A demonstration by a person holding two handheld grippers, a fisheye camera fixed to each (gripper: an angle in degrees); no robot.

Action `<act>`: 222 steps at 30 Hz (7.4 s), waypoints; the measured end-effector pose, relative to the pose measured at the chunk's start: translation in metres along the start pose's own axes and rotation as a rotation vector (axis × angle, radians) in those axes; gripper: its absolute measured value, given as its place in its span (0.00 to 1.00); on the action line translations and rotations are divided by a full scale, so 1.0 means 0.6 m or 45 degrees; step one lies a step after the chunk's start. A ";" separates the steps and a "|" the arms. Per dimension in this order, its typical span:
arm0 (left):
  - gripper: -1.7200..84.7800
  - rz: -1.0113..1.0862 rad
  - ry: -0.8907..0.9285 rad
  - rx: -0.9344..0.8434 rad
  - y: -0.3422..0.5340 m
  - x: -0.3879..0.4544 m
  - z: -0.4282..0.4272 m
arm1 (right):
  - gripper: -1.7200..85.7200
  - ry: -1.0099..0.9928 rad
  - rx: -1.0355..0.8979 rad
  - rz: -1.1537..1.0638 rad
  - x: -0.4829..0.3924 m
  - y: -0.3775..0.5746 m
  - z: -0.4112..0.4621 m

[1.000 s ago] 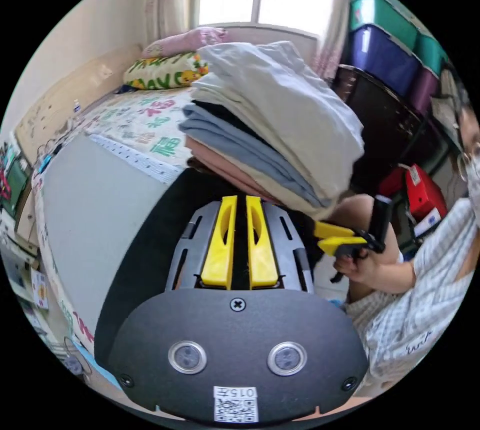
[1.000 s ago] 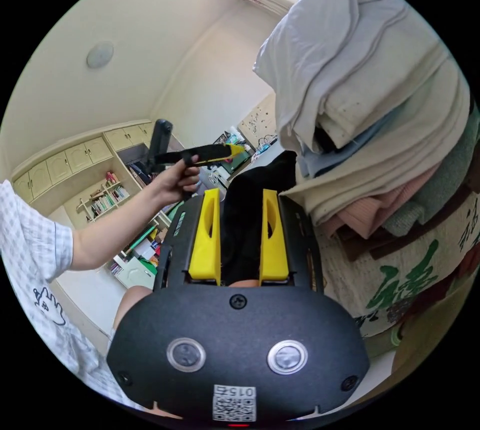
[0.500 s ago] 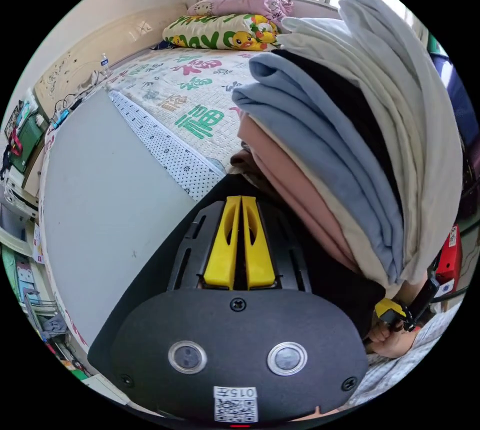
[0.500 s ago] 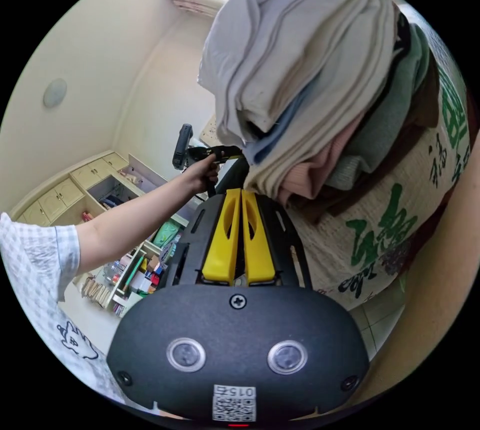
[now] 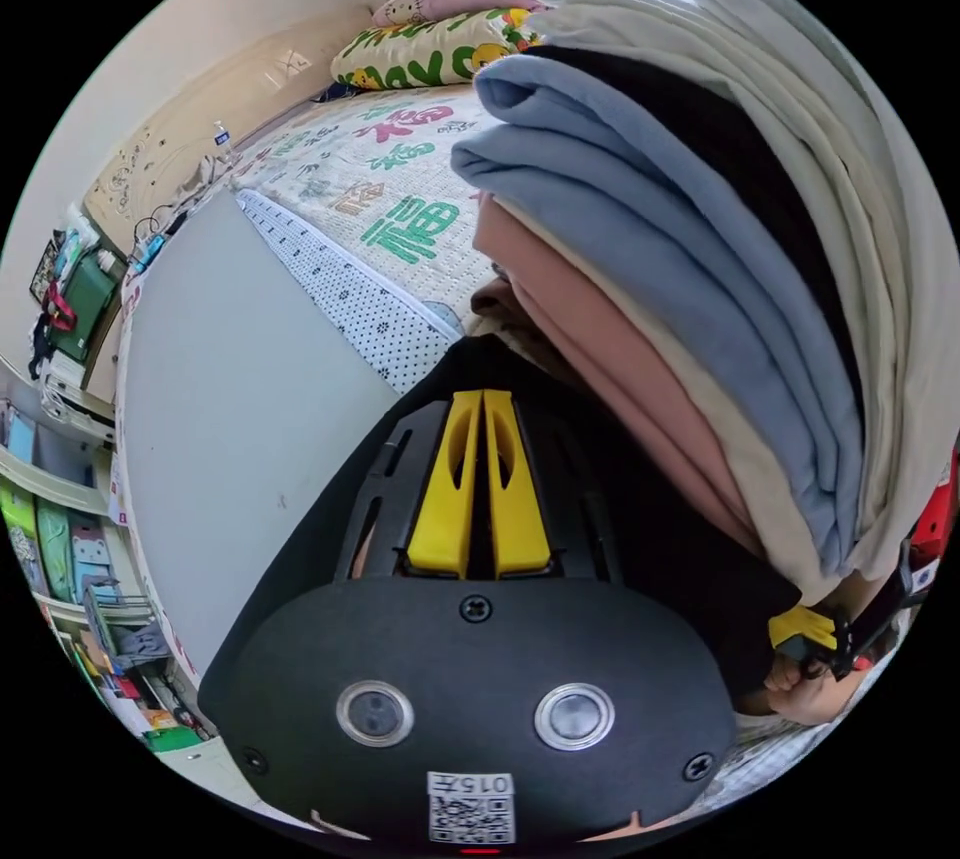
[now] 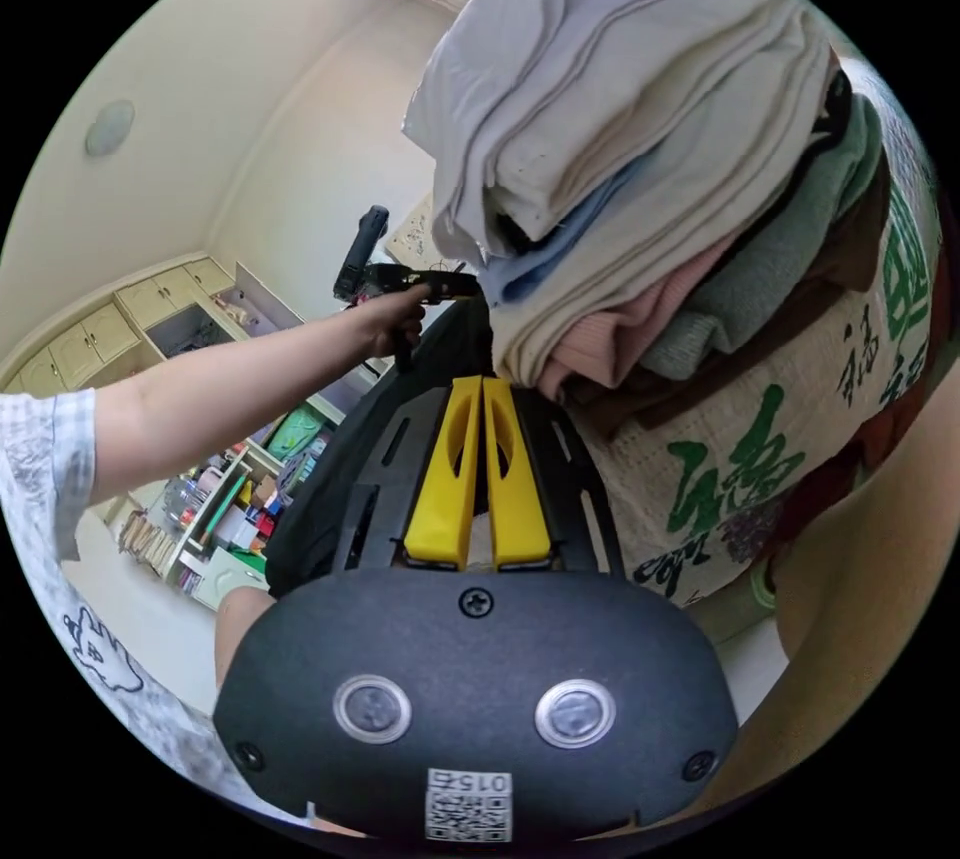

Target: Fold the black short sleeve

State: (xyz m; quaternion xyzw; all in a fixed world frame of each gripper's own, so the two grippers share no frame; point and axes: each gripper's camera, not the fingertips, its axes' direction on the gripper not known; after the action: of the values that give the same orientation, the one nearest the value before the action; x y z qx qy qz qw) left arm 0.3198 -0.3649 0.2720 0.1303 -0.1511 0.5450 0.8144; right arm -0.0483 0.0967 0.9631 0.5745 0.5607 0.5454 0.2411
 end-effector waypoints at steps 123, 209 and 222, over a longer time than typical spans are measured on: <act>0.24 -0.391 0.495 1.179 0.894 -0.173 -0.287 | 0.17 -0.124 -0.613 -0.503 -0.270 0.123 0.093; 0.07 -0.982 0.555 0.644 0.748 -0.526 -0.179 | 0.02 -0.342 -0.865 -0.982 -0.834 -0.152 0.020; 0.15 -1.043 0.753 0.720 0.852 -0.546 -0.135 | 0.03 -0.363 -1.130 -0.928 -0.848 -0.219 0.128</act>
State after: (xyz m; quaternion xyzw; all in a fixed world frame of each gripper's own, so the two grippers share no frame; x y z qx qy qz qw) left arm -0.2636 -0.4221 0.0947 0.2327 0.2973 0.2178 0.9000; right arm 0.0839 -0.3055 0.6428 0.2567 0.4023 0.5271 0.7031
